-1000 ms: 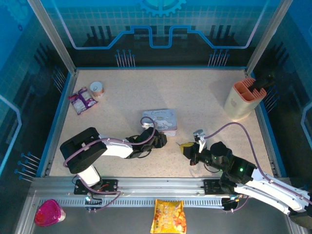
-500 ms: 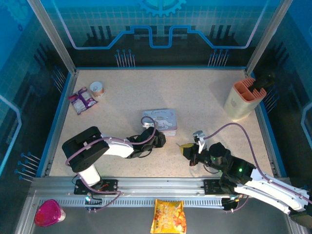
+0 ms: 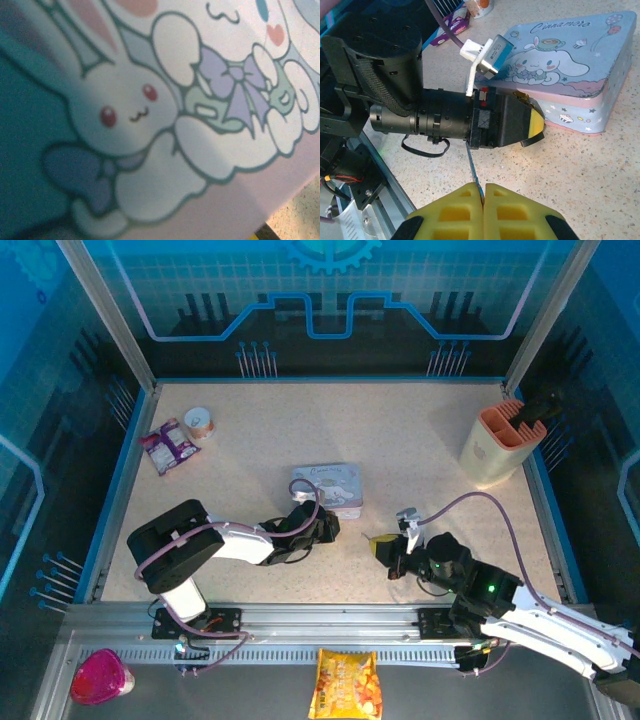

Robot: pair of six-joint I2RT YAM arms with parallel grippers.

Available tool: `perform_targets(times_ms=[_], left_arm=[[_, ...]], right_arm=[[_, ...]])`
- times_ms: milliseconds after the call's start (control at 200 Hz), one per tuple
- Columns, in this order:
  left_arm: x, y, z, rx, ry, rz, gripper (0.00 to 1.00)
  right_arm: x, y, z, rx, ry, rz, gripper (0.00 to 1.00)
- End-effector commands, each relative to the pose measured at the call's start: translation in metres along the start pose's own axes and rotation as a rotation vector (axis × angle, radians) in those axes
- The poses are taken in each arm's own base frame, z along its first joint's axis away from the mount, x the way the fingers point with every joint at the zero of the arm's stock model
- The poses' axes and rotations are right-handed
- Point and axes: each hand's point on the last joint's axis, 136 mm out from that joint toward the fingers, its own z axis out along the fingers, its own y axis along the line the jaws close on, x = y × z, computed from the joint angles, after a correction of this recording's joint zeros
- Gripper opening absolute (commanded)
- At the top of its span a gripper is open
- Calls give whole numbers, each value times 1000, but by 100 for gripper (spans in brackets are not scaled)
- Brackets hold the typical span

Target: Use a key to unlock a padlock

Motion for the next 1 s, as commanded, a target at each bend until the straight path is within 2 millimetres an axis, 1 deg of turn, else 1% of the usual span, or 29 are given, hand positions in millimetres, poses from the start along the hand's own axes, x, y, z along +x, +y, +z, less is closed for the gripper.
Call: perform_targets(times_ms=[0,110,215,405,510,685,816,841,871,996], left_arm=[[1,-7,-8,39,14,-20,12],[1,-13,-13,66,25,-20,11],[1,-22,-15,107,56,-10,10],[0,-28,-21,150,61,-11,8],[-1,-34,-24,196,65,-13,7],[-1,-49,-26,285,76,-18,5],[-2,-60,-28,349,86,-53,5],[-2,-61,-29,359,89,-61,4],[-3,-64,-30,371,92,-72,4],[-6,-72,-35,418,113,-98,3]], right_arm=[[6,-7,5,31,-2,57,0],[15,-13,12,48,17,127,0],[27,-16,19,46,40,186,0],[44,-23,30,54,96,279,0],[52,-28,35,50,126,364,0],[56,-36,43,20,124,510,0],[52,-34,49,-3,110,547,0],[55,-36,50,2,120,554,0],[51,-32,52,-20,109,560,0],[50,-31,57,-56,117,583,0]])
